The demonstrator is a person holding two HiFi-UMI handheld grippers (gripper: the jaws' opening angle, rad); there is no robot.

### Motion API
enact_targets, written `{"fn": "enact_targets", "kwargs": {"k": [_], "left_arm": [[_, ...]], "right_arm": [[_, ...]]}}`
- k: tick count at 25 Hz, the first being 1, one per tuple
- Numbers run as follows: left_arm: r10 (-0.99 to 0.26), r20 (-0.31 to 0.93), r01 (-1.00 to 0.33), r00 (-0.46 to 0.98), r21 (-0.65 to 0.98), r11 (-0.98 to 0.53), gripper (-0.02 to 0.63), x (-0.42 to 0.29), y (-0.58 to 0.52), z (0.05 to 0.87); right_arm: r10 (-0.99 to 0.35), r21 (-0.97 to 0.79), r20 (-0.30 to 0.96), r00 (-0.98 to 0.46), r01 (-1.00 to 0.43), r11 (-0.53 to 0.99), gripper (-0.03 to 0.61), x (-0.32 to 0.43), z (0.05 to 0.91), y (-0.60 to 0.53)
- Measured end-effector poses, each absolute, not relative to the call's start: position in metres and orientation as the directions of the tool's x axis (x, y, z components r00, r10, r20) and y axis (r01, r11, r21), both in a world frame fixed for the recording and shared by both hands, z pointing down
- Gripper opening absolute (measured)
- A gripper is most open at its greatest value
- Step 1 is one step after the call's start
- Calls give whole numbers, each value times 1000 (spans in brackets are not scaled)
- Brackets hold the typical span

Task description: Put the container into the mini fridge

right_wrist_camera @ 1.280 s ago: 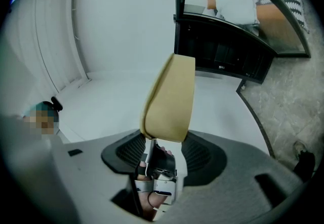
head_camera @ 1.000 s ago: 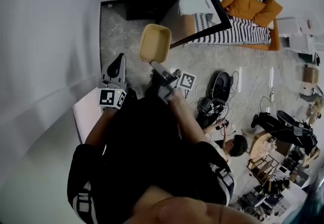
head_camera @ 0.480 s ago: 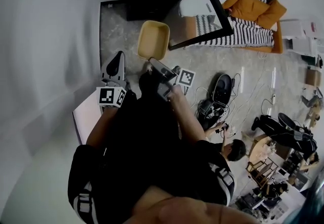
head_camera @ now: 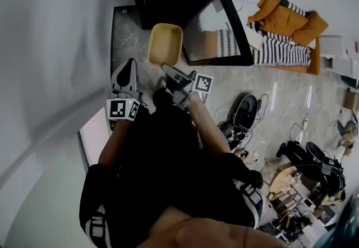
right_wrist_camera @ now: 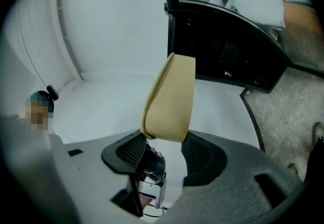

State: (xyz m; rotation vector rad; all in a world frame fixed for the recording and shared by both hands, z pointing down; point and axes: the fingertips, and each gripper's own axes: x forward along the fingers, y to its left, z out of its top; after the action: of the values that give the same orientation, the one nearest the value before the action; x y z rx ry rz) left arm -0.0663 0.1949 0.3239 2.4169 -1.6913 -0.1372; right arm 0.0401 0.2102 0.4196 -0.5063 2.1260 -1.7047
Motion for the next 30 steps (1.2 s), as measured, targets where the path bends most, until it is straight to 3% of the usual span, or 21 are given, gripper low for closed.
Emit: {"fn": "enact_targets", "kwargs": {"k": [11,30], "left_arm": [[-957,56,-943,286,196,-270,5,-49,134,333],[-922,56,-911,382,191,-366,5,-59,10,394]], "right_arm": [[-450,-983,-37,-893,-49,177,213,51,461,127],[-485,-984,-33,-874,-56,168,213,35,566,4]]}}
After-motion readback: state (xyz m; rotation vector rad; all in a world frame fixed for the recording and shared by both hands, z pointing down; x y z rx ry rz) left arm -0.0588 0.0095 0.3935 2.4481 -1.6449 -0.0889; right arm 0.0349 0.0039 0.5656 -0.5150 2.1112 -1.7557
